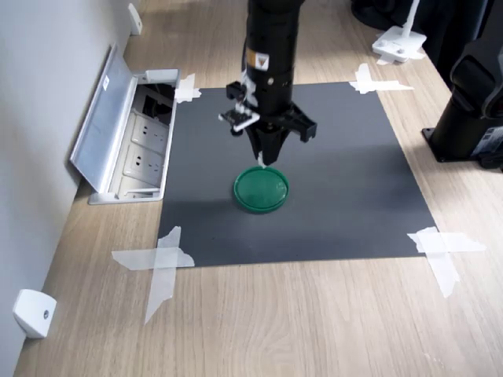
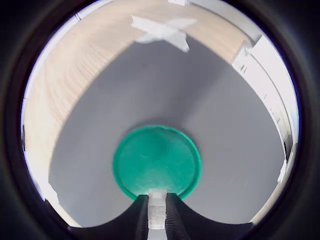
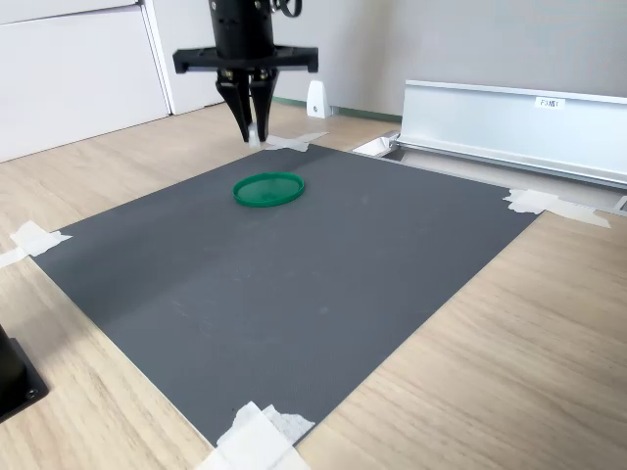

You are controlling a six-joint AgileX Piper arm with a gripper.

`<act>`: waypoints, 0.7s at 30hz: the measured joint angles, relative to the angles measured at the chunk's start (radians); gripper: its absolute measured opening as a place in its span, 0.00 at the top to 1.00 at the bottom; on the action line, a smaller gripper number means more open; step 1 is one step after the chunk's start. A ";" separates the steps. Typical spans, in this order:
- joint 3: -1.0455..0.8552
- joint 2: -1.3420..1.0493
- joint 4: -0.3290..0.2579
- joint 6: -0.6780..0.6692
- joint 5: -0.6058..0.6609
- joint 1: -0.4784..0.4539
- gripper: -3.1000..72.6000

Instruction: Grasp a white terminal and put it on the green lid.

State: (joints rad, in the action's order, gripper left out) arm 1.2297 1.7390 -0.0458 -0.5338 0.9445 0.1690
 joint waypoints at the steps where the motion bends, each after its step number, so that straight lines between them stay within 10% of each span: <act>1: 0.000 0.013 0.010 0.001 -0.010 0.000 0.85; 21: 0.000 0.112 -0.013 -0.005 -0.061 0.000 0.78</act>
State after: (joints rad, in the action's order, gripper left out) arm 1.2297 1.8510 -0.0591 -0.5384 0.8839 0.1690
